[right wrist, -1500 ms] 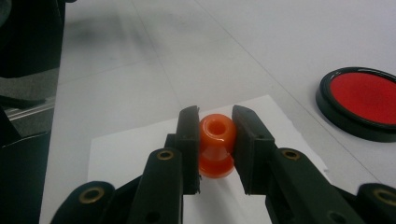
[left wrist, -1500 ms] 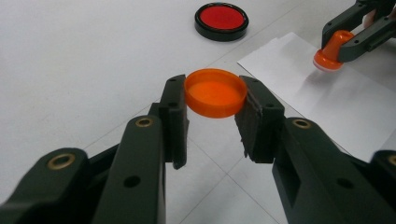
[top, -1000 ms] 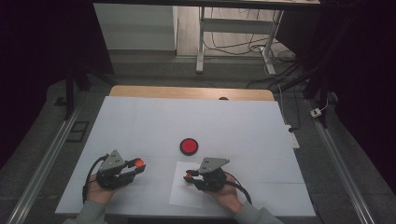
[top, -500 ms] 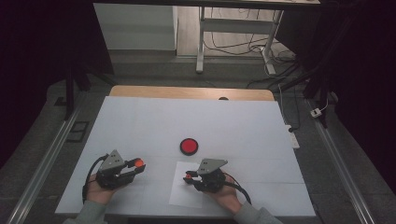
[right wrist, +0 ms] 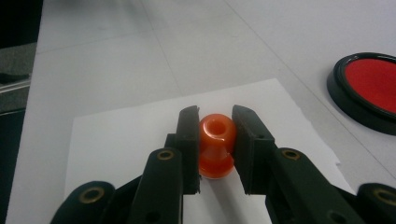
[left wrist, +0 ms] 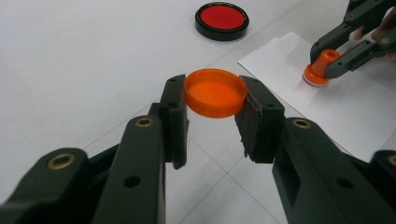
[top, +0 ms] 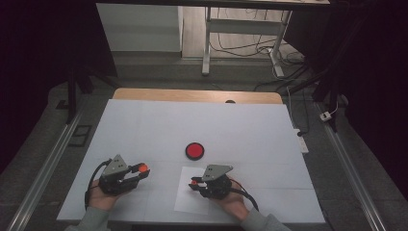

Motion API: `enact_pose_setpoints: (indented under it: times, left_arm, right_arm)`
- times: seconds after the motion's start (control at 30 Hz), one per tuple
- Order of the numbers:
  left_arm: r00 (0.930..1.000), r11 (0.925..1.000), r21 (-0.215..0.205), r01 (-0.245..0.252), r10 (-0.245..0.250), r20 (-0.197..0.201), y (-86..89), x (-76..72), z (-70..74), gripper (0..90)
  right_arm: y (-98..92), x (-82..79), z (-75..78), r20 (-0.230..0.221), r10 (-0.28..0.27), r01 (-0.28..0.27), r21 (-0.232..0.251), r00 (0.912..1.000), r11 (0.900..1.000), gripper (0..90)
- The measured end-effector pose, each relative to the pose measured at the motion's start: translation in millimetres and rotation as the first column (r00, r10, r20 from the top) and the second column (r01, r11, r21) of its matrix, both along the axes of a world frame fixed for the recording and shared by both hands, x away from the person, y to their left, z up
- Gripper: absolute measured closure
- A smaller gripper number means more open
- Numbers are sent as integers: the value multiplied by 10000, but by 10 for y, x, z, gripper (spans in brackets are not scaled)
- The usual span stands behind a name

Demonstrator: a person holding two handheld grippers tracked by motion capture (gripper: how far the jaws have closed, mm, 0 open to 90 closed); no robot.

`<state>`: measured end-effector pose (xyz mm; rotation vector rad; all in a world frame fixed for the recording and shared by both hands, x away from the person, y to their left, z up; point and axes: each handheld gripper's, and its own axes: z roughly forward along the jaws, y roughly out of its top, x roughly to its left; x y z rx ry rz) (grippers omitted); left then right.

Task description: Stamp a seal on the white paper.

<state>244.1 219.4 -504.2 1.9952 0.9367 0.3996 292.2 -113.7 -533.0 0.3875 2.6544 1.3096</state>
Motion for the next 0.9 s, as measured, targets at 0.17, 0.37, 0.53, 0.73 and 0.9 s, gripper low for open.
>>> enact_pose_setpoints:
  times: [0.17, 0.37, 0.53, 0.73, 0.9]
  left_arm:
    - [10000, 10000, 8, 4, -4, -2, 1, 0, -1, 646]
    - [10000, 10000, -4, -3, 3, 2, 4, -1, 1, 646]
    - [10000, 10000, -3, 0, 0, -1, 3, -1, 1, 646]
    - [10000, 10000, -8, -17, 17, 13, -2, -5, 4, 646]
    - [10000, 10000, -20, -28, 28, 20, -8, -8, 9, 646]
  right_arm:
    - [-1, -7, -10, 1, -26, 26, 84, 10000, 10000, 722]
    - [-12, 2, -14, -99, -64, 65, 104, 9999, 9999, 723]
    - [-11, 1, -20, -127, -96, 98, 156, 9999, 9998, 725]
    - [-11, -2, -24, -83, -63, 64, 130, 9999, 9999, 727]
    - [-5, -8, -25, -74, -110, 110, 118, 9999, 9999, 729]
